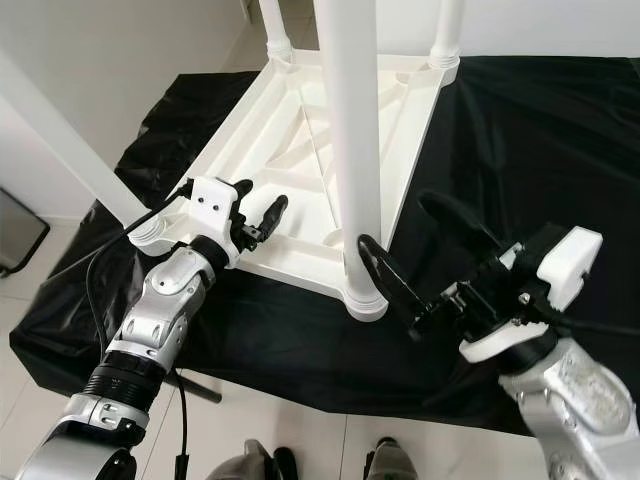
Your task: Building children table
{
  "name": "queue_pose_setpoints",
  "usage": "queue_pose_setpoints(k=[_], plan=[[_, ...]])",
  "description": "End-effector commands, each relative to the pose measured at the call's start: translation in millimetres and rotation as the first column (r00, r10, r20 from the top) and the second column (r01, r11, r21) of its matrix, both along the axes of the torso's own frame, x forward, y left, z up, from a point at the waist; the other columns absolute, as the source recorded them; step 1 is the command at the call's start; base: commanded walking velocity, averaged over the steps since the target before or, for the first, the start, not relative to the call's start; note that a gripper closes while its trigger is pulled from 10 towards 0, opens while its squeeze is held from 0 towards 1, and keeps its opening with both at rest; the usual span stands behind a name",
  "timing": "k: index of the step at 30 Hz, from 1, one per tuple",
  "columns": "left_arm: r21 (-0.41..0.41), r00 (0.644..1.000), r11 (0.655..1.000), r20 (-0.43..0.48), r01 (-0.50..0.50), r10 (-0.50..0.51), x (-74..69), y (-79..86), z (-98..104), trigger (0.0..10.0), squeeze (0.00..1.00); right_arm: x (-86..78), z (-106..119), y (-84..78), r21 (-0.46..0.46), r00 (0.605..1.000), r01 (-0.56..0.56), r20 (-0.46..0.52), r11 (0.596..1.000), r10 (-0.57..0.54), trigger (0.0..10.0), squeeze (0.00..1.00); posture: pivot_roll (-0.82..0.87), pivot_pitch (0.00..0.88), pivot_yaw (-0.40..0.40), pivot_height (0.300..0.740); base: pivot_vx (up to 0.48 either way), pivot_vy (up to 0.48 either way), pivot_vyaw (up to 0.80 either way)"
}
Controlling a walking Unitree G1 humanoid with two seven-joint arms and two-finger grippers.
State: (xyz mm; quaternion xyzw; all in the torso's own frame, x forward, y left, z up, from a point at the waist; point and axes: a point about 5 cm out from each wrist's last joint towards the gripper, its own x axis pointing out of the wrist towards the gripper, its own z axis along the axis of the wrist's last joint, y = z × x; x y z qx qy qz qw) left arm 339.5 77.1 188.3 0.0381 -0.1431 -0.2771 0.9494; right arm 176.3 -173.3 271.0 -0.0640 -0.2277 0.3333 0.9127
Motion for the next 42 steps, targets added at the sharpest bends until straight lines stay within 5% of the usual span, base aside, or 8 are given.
queue_pose_setpoints(k=[1, 16, 21, 32, 36, 42], plan=[[0.007, 1.0, 0.999, -0.003, -0.031, 0.031, 2.3, 6.9, -2.9, 10.0, 0.0, 6.5, 1.4, 3.5, 0.006, 1.0, -0.019, 0.001, 1.0, 0.019, 10.0, 0.0, -0.08, 0.128, 0.154, 0.74, 0.0, 0.0, 0.0], [-0.031, 0.996, 0.995, 0.006, -0.092, 0.092, -1.7, 12.7, -5.7, 10.0, 0.0, 30.5, 8.3, 20.2, 0.052, 0.995, -0.095, 0.04, 0.994, 0.093, 10.0, 0.0, -0.05, 0.144, 0.071, 0.74, 0.0, 0.0, 0.0], [-0.033, 0.995, 0.994, 0.0, -0.102, 0.102, -2.4, 12.8, -9.0, 10.0, 0.0, 44.4, 15.2, 28.0, 0.121, 0.996, -0.024, 0.093, 0.992, 0.013, 10.0, 0.0, -0.04, 0.15, 0.055, 0.74, 0.0, 0.0, 0.0], [-0.032, 0.994, 0.993, -0.012, -0.111, 0.111, -6.3, 13.6, -14.0, 10.0, 0.0, 37.9, 18.1, 8.6, 0.224, 0.98, 0.149, 0.1, 0.963, -0.174, 10.0, 0.0, -0.04, 0.174, 0.026, 0.74, 0.0, 0.0, 0.0], [-0.025, 0.995, 0.995, -0.026, -0.095, 0.095, -8.5, 9.5, -17.9, 10.0, 0.0, 38.4, 25.7, -13.0, 0.277, 0.933, 0.297, 0.118, 0.914, -0.339, 10.0, 0.0, -0.05, 0.182, 0.023, 0.74, 0.0, 0.0, 0.0], [-0.014, 0.996, 0.997, -0.028, -0.082, 0.082, -9.4, 8.2, -19.3, 10.0, 0.0, 36.6, 23.8, -20.9, 0.282, 0.911, 0.355, 0.109, 0.891, -0.397, 10.0, 0.0, -0.05, 0.185, 0.02, 0.74, 0.0, 0.0, 0.0]])
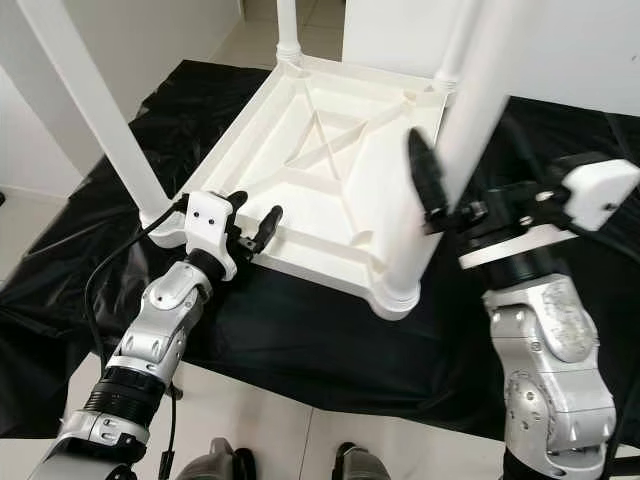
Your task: Building children table
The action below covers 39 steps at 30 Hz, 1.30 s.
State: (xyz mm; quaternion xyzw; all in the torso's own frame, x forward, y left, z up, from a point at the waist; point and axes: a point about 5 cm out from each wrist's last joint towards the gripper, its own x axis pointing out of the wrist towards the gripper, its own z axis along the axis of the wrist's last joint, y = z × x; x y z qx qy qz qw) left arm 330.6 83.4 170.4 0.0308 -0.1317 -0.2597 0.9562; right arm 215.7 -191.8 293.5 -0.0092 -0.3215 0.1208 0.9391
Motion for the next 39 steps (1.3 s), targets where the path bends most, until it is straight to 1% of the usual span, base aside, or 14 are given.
queue_pose_setpoints(k=[1, 3, 7, 10, 11, 13, 15, 16, 20, 24, 28, 31, 34, 39], plan=[[0.002, 0.999, 0.999, -0.002, -0.038, 0.038, -1.1, 1.3, -1.9, 10.0, 0.0, -3.9, 0.5, -5.4, -0.01, 0.999, 0.04, 0.006, 0.999, -0.04, 10.0, 0.0, -0.05, 0.187, 0.014, 0.74, 0.0, 0.0, 0.0], [0.016, 1.0, 1.0, -0.007, -0.018, 0.018, -1.5, -0.1, -4.9, 10.0, 0.0, -4.1, -0.4, -10.7, -0.022, 0.997, 0.076, -0.008, 0.997, -0.076, 10.0, 0.0, -0.06, 0.19, 0.019, 0.74, 0.0, 0.0, 0.0], [0.017, 1.0, 1.0, -0.019, -0.007, 0.007, -1.7, -1.5, -7.2, 10.0, 0.0, -3.3, -0.8, -8.2, -0.04, 0.997, 0.08, -0.021, 0.996, -0.081, 10.0, 0.0, -0.07, 0.189, 0.019, 0.74, 0.0, 0.0, 0.0], [-0.03, 0.996, 0.999, -0.087, -0.019, 0.017, 3.0, -6.5, -11.5, 10.0, 0.0, 2.4, 0.0, 7.3, -0.051, 0.994, 0.09, -0.053, 0.995, -0.093, 10.0, 0.0, -0.07, 0.193, 0.009, 0.74, 0.0, 0.0, 0.0], [-0.03, 0.996, 0.999, -0.087, -0.019, 0.017, 3.0, -6.5, -11.5, 10.0, 0.0, 2.4, 0.0, 7.3, -0.051, 0.994, 0.09, -0.053, 0.995, -0.093, 10.0, 0.0, -0.07, 0.193, 0.009, 0.74, 0.0, 0.0, 0.0], [-0.084, 0.987, 0.996, -0.16, -0.04, 0.026, 5.4, -9.7, -14.7, 10.0, 0.0, 3.1, 7.0, 7.5, -0.036, 0.992, 0.117, -0.041, 0.992, -0.119, 10.0, 0.0, -0.07, 0.201, 0.008, 0.74, 0.0, 0.0, 0.0], [-0.097, 0.985, 0.994, -0.168, -0.048, 0.031, 5.8, -10.0, -14.3, 10.0, 0.0, 2.8, 8.5, 6.8, -0.033, 0.991, 0.129, -0.036, 0.991, -0.13, 10.0, 0.0, -0.07, 0.201, 0.008, 0.74, 0.0, 0.0, 0.0], [-0.132, 0.982, 0.989, -0.183, -0.064, 0.039, 7.4, -11.6, -11.5, 10.0, 0.0, 2.6, 10.5, 7.5, -0.03, 0.986, 0.165, -0.029, 0.986, -0.166, 10.0, 0.0, -0.07, 0.207, 0.006, 0.74, 0.0, 0.0, 0.0], [-0.147, 0.982, 0.987, -0.187, -0.067, 0.039, 9.7, -12.7, -7.8, 10.0, 0.0, 3.1, 11.8, 10.1, -0.033, 0.981, 0.189, -0.033, 0.981, -0.19, 10.0, 0.0, -0.07, 0.213, 0.006, 0.74, 0.0, 0.0, 0.0], [-0.15, 0.981, 0.986, -0.19, -0.078, 0.048, 14.0, -10.5, -4.7, 10.0, 0.0, 4.3, 13.2, 11.9, -0.02, 0.976, 0.214, -0.043, 0.977, -0.215, 10.0, 0.0, -0.07, 0.214, 0.004, 0.74, 0.0, 0.0, 0.0], [-0.142, 0.979, 0.984, -0.191, -0.104, 0.076, 25.0, -2.3, 2.1, 10.0, 0.0, 5.8, 17.9, 16.6, -0.006, 0.964, 0.262, -0.049, 0.965, -0.262, 10.0, 0.0, -0.06, 0.22, 0.004, 0.74, 0.0, 0.0, 0.0], [-0.146, 0.977, 0.983, -0.197, -0.116, 0.086, 28.0, 0.2, 3.7, 10.0, 0.0, 5.4, 19.2, 19.7, -0.015, 0.963, 0.265, -0.045, 0.964, -0.266, 10.0, 0.0, -0.06, 0.22, 0.004, 0.74, 0.0, 0.0, 0.0], [-0.181, 0.964, 0.972, -0.245, -0.149, 0.102, 34.3, 7.2, 2.0, 10.0, 0.0, 4.0, 18.3, 30.3, -0.011, 0.965, 0.254, -0.063, 0.967, -0.255, 10.0, 0.0, -0.06, 0.219, 0.004, 0.74, 0.0, 0.0, 0.0], [-0.161, 0.963, 0.974, -0.243, -0.16, 0.118, 36.1, 13.8, 0.1, 10.0, 0.0, -0.3, 16.4, 37.1, -0.031, 0.965, 0.253, -0.065, 0.967, -0.254, 10.0, 0.0, -0.07, 0.22, 0.008, 0.74, 0.0, 0.0, 0.0]])
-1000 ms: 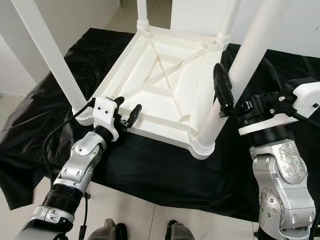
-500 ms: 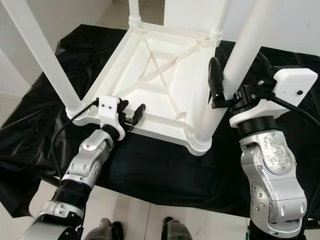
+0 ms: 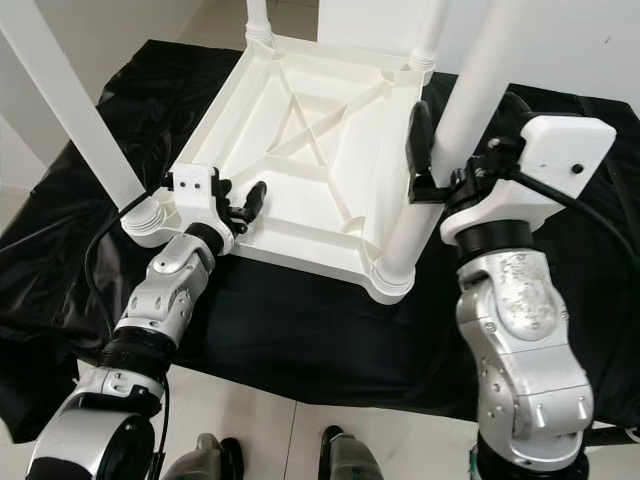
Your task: Building children table
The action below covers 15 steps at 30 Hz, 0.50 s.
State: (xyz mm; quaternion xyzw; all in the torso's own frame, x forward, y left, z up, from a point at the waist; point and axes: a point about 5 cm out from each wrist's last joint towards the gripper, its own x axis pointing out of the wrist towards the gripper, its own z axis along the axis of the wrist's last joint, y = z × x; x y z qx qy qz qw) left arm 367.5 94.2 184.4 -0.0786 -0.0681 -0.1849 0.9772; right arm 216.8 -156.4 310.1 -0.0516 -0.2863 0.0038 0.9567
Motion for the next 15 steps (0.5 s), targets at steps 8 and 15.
queue_pose_setpoints(k=[8, 15], plan=[[0.025, 0.998, 1.0, -0.054, -0.019, 0.02, 1.9, 9.8, -14.9, 10.0, 0.0, 2.8, 0.5, 5.7, -0.061, 1.0, 0.011, 0.0, 0.998, -0.011, 10.0, 0.0, -0.06, 0.217, 0.002, 0.74, 0.0, 0.0, 0.0], [-0.007, 0.996, 0.998, -0.063, -0.07, 0.07, 1.4, 18.9, -19.3, 10.0, 0.0, 5.7, 7.8, 10.8, -0.07, 0.999, 0.003, 0.034, 0.998, -0.001, 4.6, 0.0, -0.05, 0.204, -0.011, 0.74, 0.0, 0.0, 0.0]])
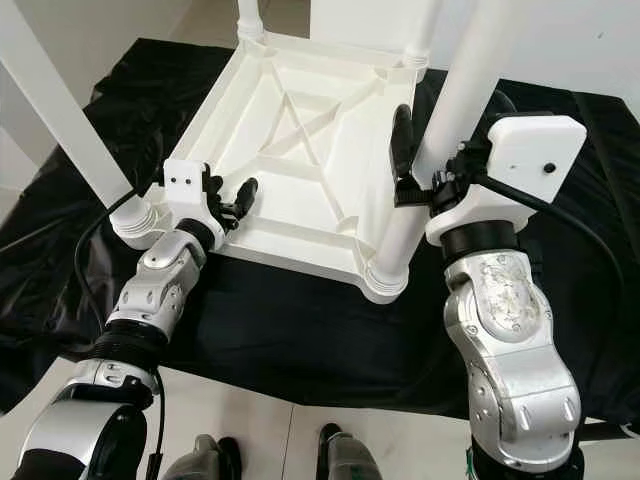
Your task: Building children table
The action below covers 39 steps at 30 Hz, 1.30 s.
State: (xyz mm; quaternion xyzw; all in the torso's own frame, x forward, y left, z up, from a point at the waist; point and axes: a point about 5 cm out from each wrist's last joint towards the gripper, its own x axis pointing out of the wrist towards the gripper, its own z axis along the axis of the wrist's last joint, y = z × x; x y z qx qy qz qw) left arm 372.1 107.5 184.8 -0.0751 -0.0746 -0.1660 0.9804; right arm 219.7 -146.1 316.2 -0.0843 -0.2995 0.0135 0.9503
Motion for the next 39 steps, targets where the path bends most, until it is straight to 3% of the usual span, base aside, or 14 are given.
queue_pose_setpoints(k=[1, 3, 4, 18, 20, 21, 24, 25, 29, 30, 34, 36, 39], plan=[[-0.015, 0.996, 0.999, -0.077, -0.04, 0.039, -4.1, 7.1, -21.5, 10.0, 0.0, 2.7, 1.1, 0.9, -0.001, 1.0, -0.001, 0.002, 1.0, 0.001, 1.7, 0.0, -0.05, 0.202, -0.013, 0.74, 0.0, 0.0, 0.0], [-0.017, 0.996, 0.999, -0.079, -0.046, 0.044, -4.6, 8.0, -22.7, 10.0, 0.0, 2.7, 0.5, 1.2, -0.001, 1.0, -0.004, -0.001, 1.0, 0.004, 1.7, 0.0, -0.05, 0.202, -0.013, 0.74, 0.0, 0.0, 0.0], [-0.02, 0.995, 0.998, -0.081, -0.054, 0.052, -4.6, 9.7, -23.4, 10.0, 0.0, 3.1, 0.1, 2.1, -0.019, 1.0, -0.008, -0.009, 1.0, 0.008, 0.0, 0.0, -0.05, 0.201, -0.015, 0.74, 0.0, 0.0, 0.0], [-0.035, 0.998, 0.999, -0.057, -0.034, 0.032, -2.1, 13.2, -21.2, 10.0, 0.0, 0.9, -0.9, 0.8, -0.078, 1.0, 0.025, -0.015, 0.997, -0.026, 0.0, 0.0, -0.07, 0.194, -0.028, 0.74, 0.0, 0.0, 0.0], [-0.033, 0.998, 0.999, -0.059, -0.039, 0.037, 0.0, 15.1, -20.8, 10.0, 0.0, 0.1, 0.2, -4.7, -0.066, 0.997, 0.077, -0.007, 0.995, -0.077, 0.0, 0.0, -0.08, 0.198, -0.02, 0.74, 0.0, 0.0, 0.0], [-0.03, 0.998, 0.999, -0.055, -0.042, 0.04, 1.8, 17.0, -18.5, 10.0, 0.0, -0.5, 1.7, -10.4, -0.044, 0.993, 0.118, 0.001, 0.992, -0.118, 2.4, 0.0, -0.08, 0.198, -0.02, 0.74, 0.0, 0.0, 0.0], [-0.023, 0.998, 0.999, -0.047, -0.047, 0.046, 5.3, 20.7, -12.8, 10.0, 0.0, -1.8, 4.0, -22.1, -0.005, 0.978, 0.207, 0.015, 0.978, -0.207, 2.4, 0.0, -0.07, 0.202, -0.017, 0.74, 0.0, 0.0, 0.0], [-0.012, 0.998, 0.999, -0.035, -0.046, 0.045, 7.3, 23.5, -8.2, 10.0, 0.0, -2.3, 3.6, -27.4, 0.017, 0.971, 0.237, 0.011, 0.971, -0.238, 0.0, 0.0, -0.07, 0.209, -0.003, 0.74, 0.0, 0.0, 0.0], [0.016, 0.999, 0.999, -0.011, -0.046, 0.046, 11.5, 31.1, 2.4, 10.0, 0.0, -4.0, 1.7, -34.2, 0.064, 0.962, 0.272, 0.003, 0.96, -0.273, 0.0, 0.0, -0.06, 0.216, 0.016, 0.74, 0.0, 0.0, 0.0], [0.039, 0.999, 0.998, 0.014, -0.042, 0.041, 14.8, 35.6, 13.5, 10.0, 0.0, -7.1, -0.5, -42.7, 0.116, 0.947, 0.321, -0.002, 0.94, -0.323, 0.0, 0.0, -0.05, 0.22, 0.029, 0.74, 0.0, 0.0, 0.0], [0.048, 0.999, 0.998, 0.034, -0.036, 0.034, 16.6, 36.3, 22.0, 10.0, 0.0, -9.5, -4.0, -52.1, 0.173, 0.928, 0.369, -0.02, 0.913, -0.371, 0.0, 0.0, -0.05, 0.221, 0.036, 0.74, 0.0, 0.0, 0.0], [0.06, 0.998, 0.998, 0.057, -0.03, 0.027, 18.9, 35.4, 32.8, 10.0, 0.0, -12.7, -9.5, -64.3, 0.253, 0.904, 0.422, -0.048, 0.87, -0.425, 0.0, 0.0, -0.04, 0.223, 0.051, 0.74, 0.0, 0.0, 0.0], [0.064, 0.997, 0.998, 0.073, -0.023, 0.018, 21.0, 33.9, 42.5, 10.0, 0.0, -14.3, -13.2, -69.2, 0.301, 0.892, 0.446, -0.067, 0.843, -0.447, 0.0, 0.0, -0.03, 0.224, 0.055, 0.74, 0.0, 0.0, 0.0]])
